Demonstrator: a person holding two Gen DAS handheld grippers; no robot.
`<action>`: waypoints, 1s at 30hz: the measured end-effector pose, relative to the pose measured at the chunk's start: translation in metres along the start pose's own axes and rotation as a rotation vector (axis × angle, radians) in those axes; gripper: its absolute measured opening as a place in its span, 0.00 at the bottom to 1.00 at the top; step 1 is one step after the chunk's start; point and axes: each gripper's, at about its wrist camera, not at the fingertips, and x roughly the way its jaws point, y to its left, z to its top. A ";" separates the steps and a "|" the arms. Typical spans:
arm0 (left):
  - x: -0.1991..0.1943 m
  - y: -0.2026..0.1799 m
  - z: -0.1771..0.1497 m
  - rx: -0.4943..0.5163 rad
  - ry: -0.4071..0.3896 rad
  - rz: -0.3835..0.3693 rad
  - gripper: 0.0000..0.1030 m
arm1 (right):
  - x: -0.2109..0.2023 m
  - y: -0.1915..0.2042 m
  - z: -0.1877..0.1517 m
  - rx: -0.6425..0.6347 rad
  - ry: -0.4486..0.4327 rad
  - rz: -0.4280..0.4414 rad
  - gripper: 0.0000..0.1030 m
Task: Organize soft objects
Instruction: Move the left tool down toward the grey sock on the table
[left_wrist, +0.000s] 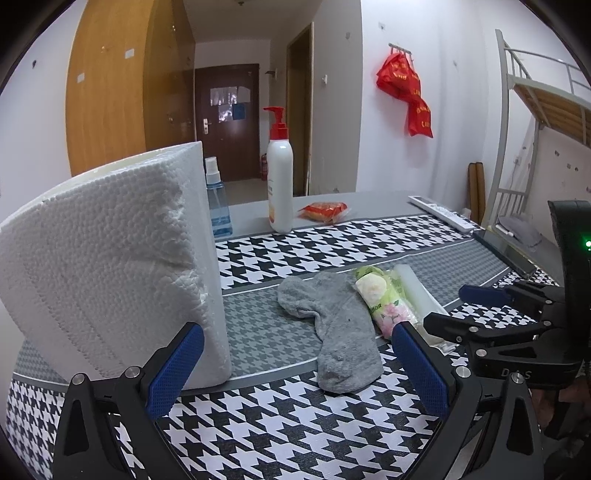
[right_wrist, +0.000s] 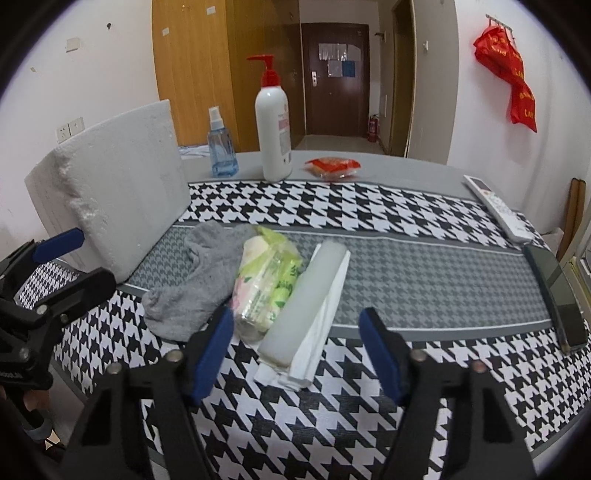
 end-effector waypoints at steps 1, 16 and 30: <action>0.000 -0.001 0.000 0.002 0.001 -0.002 0.99 | 0.000 0.000 0.000 0.002 0.003 0.006 0.63; 0.004 -0.013 -0.002 0.017 0.018 -0.015 0.99 | 0.009 0.006 -0.008 -0.042 0.047 0.042 0.38; 0.009 -0.022 -0.002 0.033 0.036 -0.020 0.99 | 0.011 -0.005 -0.011 -0.004 0.062 0.090 0.26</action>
